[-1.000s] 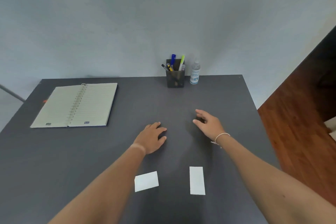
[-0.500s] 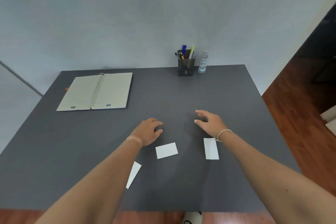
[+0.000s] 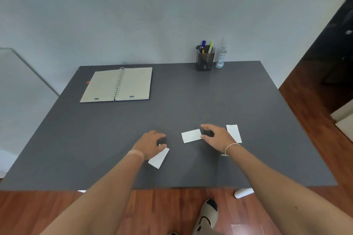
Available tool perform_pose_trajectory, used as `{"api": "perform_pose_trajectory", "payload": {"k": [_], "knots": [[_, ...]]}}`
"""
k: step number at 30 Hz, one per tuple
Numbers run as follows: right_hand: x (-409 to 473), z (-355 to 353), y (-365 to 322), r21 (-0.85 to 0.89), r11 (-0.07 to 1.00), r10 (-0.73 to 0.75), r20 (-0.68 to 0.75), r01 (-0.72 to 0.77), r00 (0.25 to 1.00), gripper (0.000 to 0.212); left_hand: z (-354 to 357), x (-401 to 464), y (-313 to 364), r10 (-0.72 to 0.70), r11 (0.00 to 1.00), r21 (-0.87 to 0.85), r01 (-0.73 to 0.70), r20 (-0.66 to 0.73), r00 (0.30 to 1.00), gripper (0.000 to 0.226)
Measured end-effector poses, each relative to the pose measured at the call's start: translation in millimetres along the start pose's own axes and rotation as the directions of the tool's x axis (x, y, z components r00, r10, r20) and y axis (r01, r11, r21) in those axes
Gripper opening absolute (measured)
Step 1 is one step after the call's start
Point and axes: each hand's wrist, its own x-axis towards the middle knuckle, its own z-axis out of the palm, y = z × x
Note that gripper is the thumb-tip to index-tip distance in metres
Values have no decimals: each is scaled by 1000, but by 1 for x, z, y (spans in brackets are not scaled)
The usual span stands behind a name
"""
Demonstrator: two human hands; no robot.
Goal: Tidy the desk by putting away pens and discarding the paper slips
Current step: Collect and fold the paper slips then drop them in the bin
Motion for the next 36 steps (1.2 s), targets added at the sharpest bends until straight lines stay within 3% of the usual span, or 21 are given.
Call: {"api": "perform_pose_trajectory", "payload": {"k": [11, 18, 22, 25, 29, 34, 36], "knots": [[5, 29, -13, -292, 946, -111, 116, 140, 987, 57, 18, -18, -3, -29, 999, 20, 30, -8, 1000, 69], [14, 41, -16, -396, 909, -112, 64, 128, 992, 53, 19, -16, -4, -66, 997, -37, 67, 2, 998, 61], [14, 42, -15, -407, 902, -131, 64, 146, 989, 38, 17, -14, -2, -61, 997, -39, 61, -10, 998, 51], [13, 38, -18, -376, 918, -136, 3, 127, 991, 25, 16, -12, 0, -57, 994, -101, 49, -74, 996, 35], [10, 33, -22, -252, 966, -81, -60, 63, 995, 23, 14, -8, 6, -139, 953, -289, 87, -163, 977, 14], [11, 31, -27, -44, 999, 17, -139, -23, 990, 21, 3, -3, 22, -250, 829, -550, 98, -209, 945, 12], [10, 29, -31, 116, 992, 67, -180, -47, 981, 16, -2, -1, 29, -261, 792, -607, 69, -234, 936, 12]]}}
